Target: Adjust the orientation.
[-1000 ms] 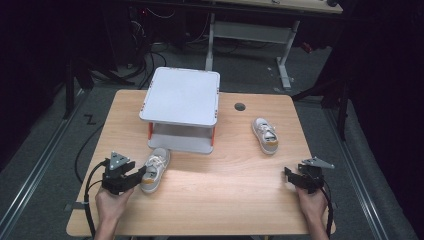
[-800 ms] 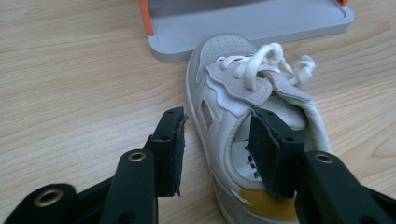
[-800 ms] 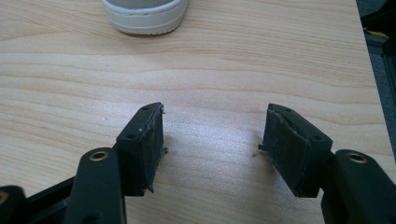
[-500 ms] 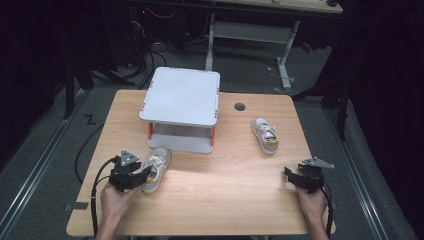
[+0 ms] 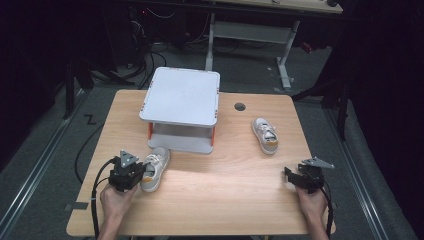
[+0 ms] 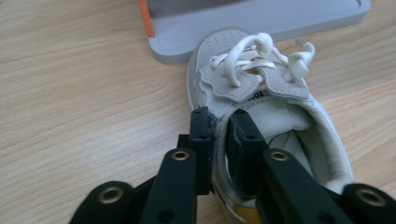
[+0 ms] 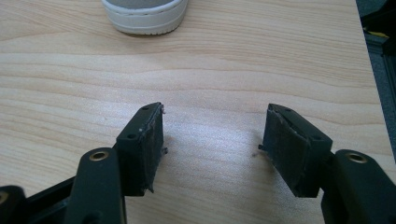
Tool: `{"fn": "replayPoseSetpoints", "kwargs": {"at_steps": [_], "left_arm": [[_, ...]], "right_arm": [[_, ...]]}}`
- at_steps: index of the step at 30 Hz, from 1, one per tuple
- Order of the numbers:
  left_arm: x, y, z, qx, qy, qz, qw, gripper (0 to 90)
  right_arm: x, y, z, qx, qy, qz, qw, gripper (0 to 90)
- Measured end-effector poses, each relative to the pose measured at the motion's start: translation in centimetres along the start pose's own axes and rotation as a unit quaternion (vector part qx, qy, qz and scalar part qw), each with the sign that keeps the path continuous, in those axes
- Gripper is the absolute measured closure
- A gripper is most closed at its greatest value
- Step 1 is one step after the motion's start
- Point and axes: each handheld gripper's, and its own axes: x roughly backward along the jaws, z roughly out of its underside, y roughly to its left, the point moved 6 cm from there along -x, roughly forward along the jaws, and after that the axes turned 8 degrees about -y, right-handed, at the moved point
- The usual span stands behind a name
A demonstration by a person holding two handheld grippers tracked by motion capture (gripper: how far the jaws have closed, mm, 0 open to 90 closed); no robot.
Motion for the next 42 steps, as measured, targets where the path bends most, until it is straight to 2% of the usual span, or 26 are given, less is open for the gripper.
{"fn": "replayPoseSetpoints", "kwargs": {"at_steps": [4, 6, 11, 15, 17, 18, 19, 20, 21, 22, 23, 24, 25, 27, 29, 33, 34, 37, 40, 42], "left_arm": [[-0.1, -0.2, -0.3, 0.004, -0.001, -0.005, 1.0, 84.0], [-0.2, -0.7, -0.5, 0.008, -0.001, -0.001, 1.0, 84.3], [0.0, -2.0, -1.4, 0.0, -0.009, 0.016, 0.9998, 84.3], [0.4, -3.8, -2.5, -0.003, -0.018, 0.044, 0.9989, 84.2], [0.4, -4.9, -3.0, -0.012, -0.019, 0.053, 0.9983, 84.2], [0.3, -6.0, -3.6, -0.021, -0.018, 0.063, 0.9976, 84.2], [0.3, -6.0, -3.6, -0.021, -0.018, 0.063, 0.9976, 84.2], [0.1, -6.9, -4.0, -0.027, -0.017, 0.07, 0.997, 84.3], [0.1, -6.9, -4.0, -0.027, -0.017, 0.07, 0.997, 84.3], [-0.2, -8.1, -4.4, -0.036, -0.014, 0.079, 0.9961, 84.3], [-0.2, -8.1, -4.4, -0.036, -0.014, 0.079, 0.9961, 84.2], [-0.6, -9.1, -4.7, -0.042, -0.011, 0.087, 0.9953, 84.2], [-0.6, -9.1, -4.7, -0.042, -0.011, 0.087, 0.9953, 84.2], [-1.3, -10.6, -5.1, -0.053, -0.003, 0.098, 0.9937, 84.2], [-1.5, -11.0, -5.2, -0.057, -0.001, 0.101, 0.9933, 84.2], [-3.0, -13.5, -5.6, -0.076, 0.012, 0.104, 0.9916, 84.2], [-3.0, -13.5, -5.6, -0.076, 0.012, 0.104, 0.9916, 84.3], [-3.9, -14.7, -5.7, -0.076, 0.019, 0.105, 0.9915, 84.2], [-4.8, -15.9, -5.9, -0.089, 0.025, 0.089, 0.9917, 84.2], [-5.0, -16.2, -6.0, -0.09, 0.027, 0.086, 0.9919, 84.2]], "right_arm": [[0.0, 0.0, 0.0, 0.0, 0.0, 0.0, 1.0, 38.4], [0.0, 0.0, 0.0, 0.0, 0.0, 0.0, 1.0, 38.4], [0.0, 0.0, 0.0, 0.0, 0.0, 0.0, 1.0, 38.3], [0.0, 0.0, 0.0, 0.0, 0.0, 0.0, 1.0, 38.2], [0.0, 0.0, 0.0, 0.0, 0.0, 0.0, 1.0, 38.2], [0.0, 0.0, 0.0, 0.0, 0.0, 0.0, 1.0, 38.2], [0.0, 0.0, 0.0, 0.0, 0.0, 0.0, 1.0, 38.2], [0.0, 0.0, 0.0, 0.0, 0.0, 0.0, 1.0, 38.1], [0.0, 0.0, 0.0, 0.0, 0.0, 0.0, 1.0, 38.1], [0.0, 0.0, 0.0, 0.0, 0.0, 0.0, 1.0, 38.0], [0.0, 0.0, 0.0, 0.0, 0.0, -0.001, 1.0, 38.0], [0.0, 0.0, 0.0, 0.0, 0.0, -0.001, 1.0, 37.9], [0.0, 0.0, 0.0, 0.0, 0.0, -0.001, 1.0, 37.9], [0.0, 0.0, 0.0, 0.0, 0.0, -0.001, 1.0, 37.8], [0.0, 0.0, 0.0, 0.0, 0.001, -0.002, 1.0, 37.7], [0.0, 0.0, 0.0, 0.0, 0.001, -0.002, 1.0, 37.5], [0.0, 0.0, 0.0, 0.0, 0.001, -0.002, 1.0, 37.5], [0.0, 0.0, 0.0, 0.001, 0.001, -0.002, 1.0, 37.4], [0.0, 0.0, 0.0, 0.001, 0.001, -0.002, 1.0, 37.4], [0.0, 0.0, 0.0, 0.002, 0.0, -0.003, 1.0, 37.3]]}}
